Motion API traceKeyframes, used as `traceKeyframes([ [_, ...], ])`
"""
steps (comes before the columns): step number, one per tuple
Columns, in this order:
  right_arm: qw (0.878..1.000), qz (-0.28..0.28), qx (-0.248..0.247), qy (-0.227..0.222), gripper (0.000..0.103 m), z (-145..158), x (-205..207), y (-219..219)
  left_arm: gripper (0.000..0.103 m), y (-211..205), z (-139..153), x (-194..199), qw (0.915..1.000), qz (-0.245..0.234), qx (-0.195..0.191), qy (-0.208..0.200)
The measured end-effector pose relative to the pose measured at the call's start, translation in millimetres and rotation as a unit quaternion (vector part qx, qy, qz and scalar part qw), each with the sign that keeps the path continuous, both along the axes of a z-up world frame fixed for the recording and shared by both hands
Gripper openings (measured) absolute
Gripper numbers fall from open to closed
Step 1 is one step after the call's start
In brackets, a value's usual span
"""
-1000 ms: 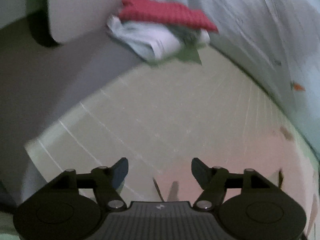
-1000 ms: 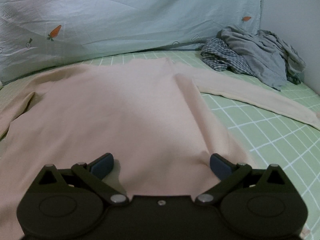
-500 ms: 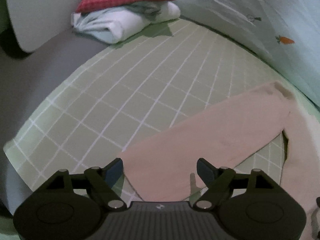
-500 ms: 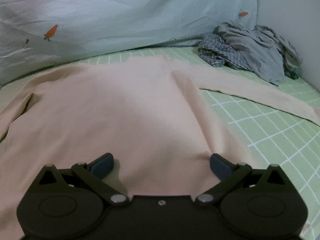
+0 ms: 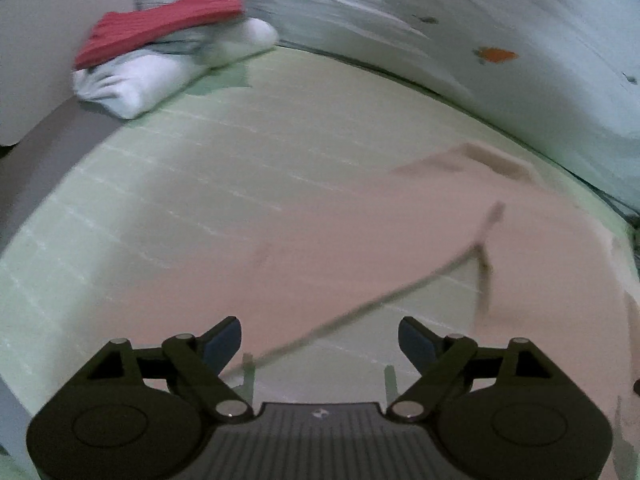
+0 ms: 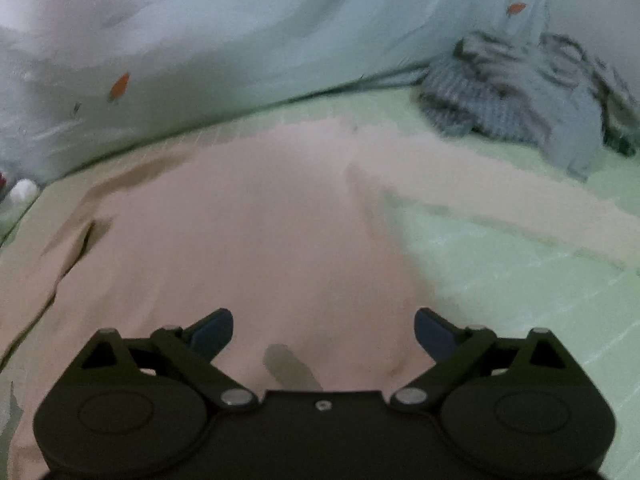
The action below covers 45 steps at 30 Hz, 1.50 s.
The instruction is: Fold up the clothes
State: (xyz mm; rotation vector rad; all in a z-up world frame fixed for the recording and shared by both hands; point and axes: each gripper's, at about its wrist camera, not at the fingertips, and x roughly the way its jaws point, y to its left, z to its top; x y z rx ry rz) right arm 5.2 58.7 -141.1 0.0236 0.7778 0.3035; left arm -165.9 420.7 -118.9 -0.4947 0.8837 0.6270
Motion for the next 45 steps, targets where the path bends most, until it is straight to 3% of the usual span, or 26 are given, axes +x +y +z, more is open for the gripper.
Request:
traceKeyframes([
  [8,0.995,-0.085,-0.053,-0.024,0.099,-11.6,76.4,-118.1,0.087,-93.9,-12.9,75.0,0.9973,-0.066,-0.008,0.031],
  [15,0.971,-0.192,-0.142,-0.021,0.099,-38.5,122.7,-228.5,0.087,-152.6,-33.9,128.0,0.9904,-0.1,-0.015,0.095],
  [17,0.968,-0.216,-0.131,-0.004,0.099,-45.4,128.3,-252.7,0.092,-161.0,-38.0,135.0,0.9874,-0.108,-0.008,0.116],
  [19,0.971,-0.224,-0.081,0.009,0.098,-49.1,127.7,-271.7,0.093,-168.9,-41.9,141.5,0.9841,-0.115,-0.001,0.136],
  [21,0.973,-0.226,-0.049,0.014,0.089,-48.3,125.8,-280.1,0.094,-168.5,-42.3,144.7,0.9827,-0.114,-0.006,0.146],
  [22,0.974,-0.221,-0.047,0.01,0.06,-45.8,124.6,-279.4,0.097,-167.4,-42.7,146.8,0.982,-0.115,-0.008,0.15],
  [23,0.975,-0.216,-0.045,0.005,0.02,-43.3,123.3,-278.7,0.098,-166.2,-43.3,149.2,0.9813,-0.115,-0.009,0.154],
  [24,0.976,-0.214,-0.048,0.005,0.008,-40.9,123.8,-277.8,0.099,-164.5,-43.9,150.2,0.9808,-0.116,-0.012,0.156],
  [27,0.971,-0.227,-0.072,0.008,0.008,-37.8,133.0,-278.7,0.101,-154.5,-44.1,153.3,0.9807,-0.118,-0.017,0.155],
  [30,0.956,-0.276,-0.095,0.018,0.01,-37.4,144.8,-285.5,0.1,-141.8,-43.3,156.8,0.9814,-0.119,-0.019,0.15],
  [33,0.94,-0.29,-0.18,0.015,0.029,-31.6,153.0,-267.3,0.1,-113.8,-32.8,159.4,0.9871,-0.097,-0.01,0.126],
  [35,0.931,-0.274,-0.239,-0.008,0.048,-24.4,155.9,-243.3,0.1,-93.4,-24.3,161.9,0.9912,-0.08,-0.005,0.105],
  [36,0.933,-0.26,-0.249,-0.018,0.053,-20.6,157.9,-230.2,0.1,-83.8,-21.5,166.2,0.9929,-0.072,-0.005,0.094],
  [39,0.957,-0.198,-0.206,-0.039,0.05,-8.3,166.3,-187.6,0.1,-55.7,-14.4,180.9,0.9969,-0.049,-0.008,0.062],
  [41,0.972,-0.151,-0.171,-0.046,0.019,-2.6,174.0,-157.1,0.097,-41.0,-13.7,196.6,0.9983,-0.044,-0.017,0.033],
  [43,0.989,-0.089,-0.115,-0.03,0.009,-5.1,188.4,-119.9,0.079,-28.8,-15.5,215.4,0.9987,-0.044,-0.024,0.007],
  [45,0.998,-0.031,-0.061,-0.014,0.008,-9.0,200.3,-79.7,0.063,-22.5,-20.3,238.6,0.9982,-0.051,-0.03,-0.009],
])
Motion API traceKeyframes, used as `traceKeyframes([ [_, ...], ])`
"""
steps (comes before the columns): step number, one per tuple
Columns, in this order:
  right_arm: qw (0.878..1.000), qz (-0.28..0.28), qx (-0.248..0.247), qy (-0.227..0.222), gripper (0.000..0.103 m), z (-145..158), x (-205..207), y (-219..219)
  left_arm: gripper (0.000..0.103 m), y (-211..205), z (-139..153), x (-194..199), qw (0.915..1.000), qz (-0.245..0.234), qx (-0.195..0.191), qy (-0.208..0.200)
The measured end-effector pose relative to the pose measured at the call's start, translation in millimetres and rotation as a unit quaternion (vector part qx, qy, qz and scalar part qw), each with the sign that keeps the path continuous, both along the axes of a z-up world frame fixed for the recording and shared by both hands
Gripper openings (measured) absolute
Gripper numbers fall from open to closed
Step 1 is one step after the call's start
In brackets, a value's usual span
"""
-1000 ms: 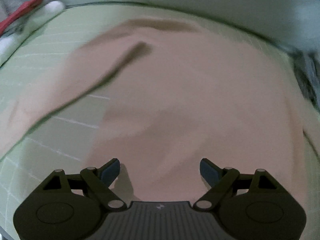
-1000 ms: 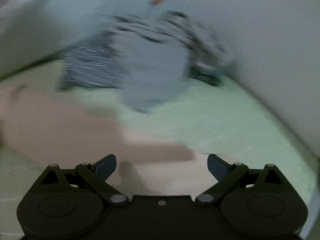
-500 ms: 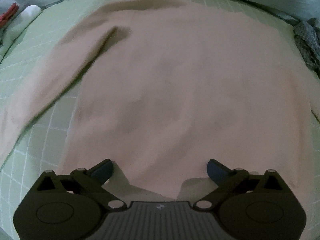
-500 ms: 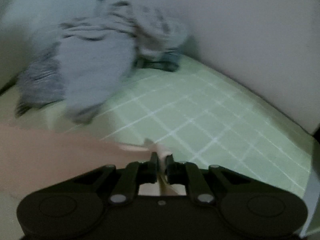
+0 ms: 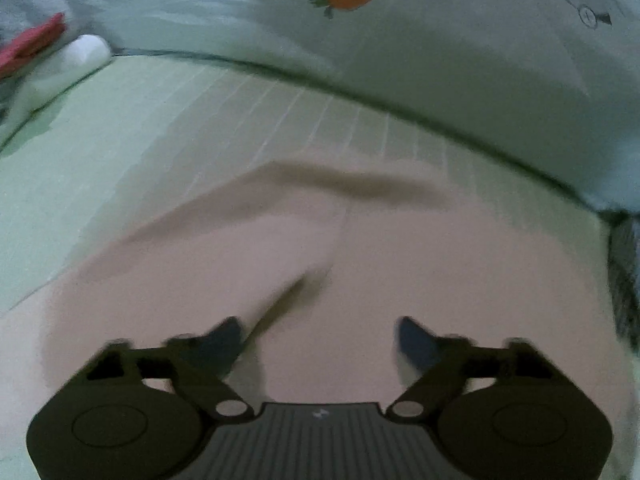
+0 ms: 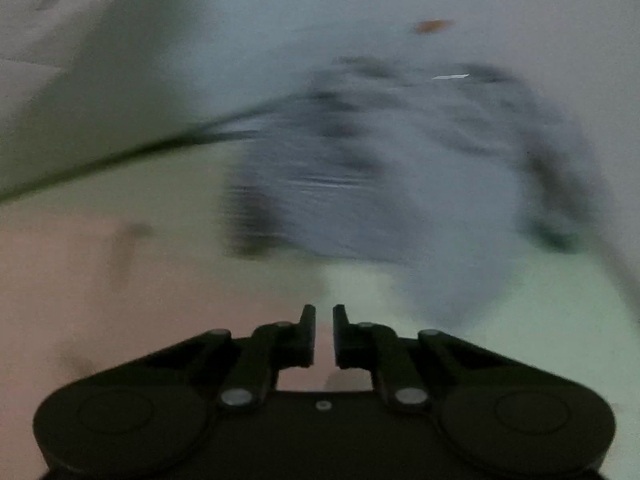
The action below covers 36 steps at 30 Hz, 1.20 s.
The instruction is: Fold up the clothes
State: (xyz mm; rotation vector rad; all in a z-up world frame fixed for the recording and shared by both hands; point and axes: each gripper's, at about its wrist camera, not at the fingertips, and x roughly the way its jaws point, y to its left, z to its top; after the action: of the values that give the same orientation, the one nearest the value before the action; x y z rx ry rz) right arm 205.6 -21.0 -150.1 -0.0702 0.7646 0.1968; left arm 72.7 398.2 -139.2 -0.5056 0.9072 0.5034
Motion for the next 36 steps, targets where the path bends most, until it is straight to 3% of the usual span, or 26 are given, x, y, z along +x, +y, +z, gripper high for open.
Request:
traceKeyframes([
  [2,0.998,0.049,0.035,0.012,0.008,-3.3,7.8,40.5,0.059,1.1,-7.7,23.6,0.9999,-0.005,-0.001,-0.012],
  [7,0.992,0.119,0.041,0.034,0.01,-22.6,36.4,115.6,0.057,13.7,-19.2,62.9,0.9989,-0.03,0.008,-0.036],
  [11,0.991,0.129,0.03,0.023,0.014,-25.3,59.3,131.8,0.058,26.6,-20.5,86.1,0.9987,-0.013,0.036,-0.033],
  [14,0.989,0.141,0.044,0.025,0.025,-27.7,76.6,130.1,0.059,41.2,-22.6,94.3,0.998,0.025,0.034,-0.048],
  [17,0.986,0.157,0.047,0.024,0.025,-28.4,82.1,129.9,0.059,47.3,-22.3,92.7,0.9971,0.03,0.039,-0.058],
  [22,0.988,0.142,0.05,0.034,0.035,-25.6,86.7,113.6,0.06,59.6,-14.8,75.6,0.9972,0.049,0.025,-0.051],
  [24,0.99,0.131,0.046,0.031,0.037,-19.8,76.2,101.4,0.068,52.5,-2.1,59.6,0.9961,0.054,0.036,-0.059],
  [25,0.991,0.127,0.044,0.028,0.037,-16.0,68.7,94.6,0.078,48.4,4.8,51.2,0.9955,0.056,0.042,-0.064],
  [28,0.992,0.117,0.035,0.028,0.04,-11.7,42.4,75.8,0.087,27.2,22.4,25.1,0.9952,0.036,0.058,-0.07],
  [32,0.993,0.109,0.017,0.044,0.04,-16.7,2.1,53.2,0.088,-13.1,22.3,-15.7,0.9976,-0.003,0.059,-0.036],
  [36,0.995,0.087,-0.012,0.037,0.041,-15.8,-26.2,34.5,0.088,-38.9,8.6,-67.5,0.999,0.006,0.043,0.012],
])
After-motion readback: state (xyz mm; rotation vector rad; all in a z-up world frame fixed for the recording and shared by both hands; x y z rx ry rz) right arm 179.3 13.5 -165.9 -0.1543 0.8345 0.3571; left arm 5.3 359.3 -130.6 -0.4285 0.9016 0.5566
